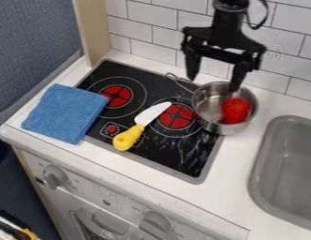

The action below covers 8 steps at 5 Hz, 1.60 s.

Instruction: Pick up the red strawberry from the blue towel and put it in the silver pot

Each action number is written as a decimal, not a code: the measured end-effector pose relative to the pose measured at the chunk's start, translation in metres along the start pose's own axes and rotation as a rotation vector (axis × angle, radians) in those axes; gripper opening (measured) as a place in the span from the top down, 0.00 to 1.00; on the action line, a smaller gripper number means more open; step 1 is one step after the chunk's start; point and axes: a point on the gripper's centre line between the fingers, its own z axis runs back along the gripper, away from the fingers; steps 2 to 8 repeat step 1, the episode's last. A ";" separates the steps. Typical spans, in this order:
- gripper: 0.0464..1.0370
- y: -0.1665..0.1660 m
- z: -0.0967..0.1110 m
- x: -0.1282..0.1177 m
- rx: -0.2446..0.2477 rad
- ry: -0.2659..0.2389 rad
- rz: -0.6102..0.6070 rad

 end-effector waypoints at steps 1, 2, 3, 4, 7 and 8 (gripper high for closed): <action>0.04 0.005 -0.003 -0.006 0.010 0.033 -0.045; 0.04 0.005 -0.003 -0.006 0.010 0.033 -0.045; 0.04 0.005 -0.003 -0.006 0.010 0.033 -0.045; 0.04 0.005 -0.003 -0.006 0.010 0.033 -0.045; 0.04 0.005 -0.003 -0.006 0.010 0.033 -0.045; 0.04 0.005 -0.003 -0.006 0.010 0.033 -0.045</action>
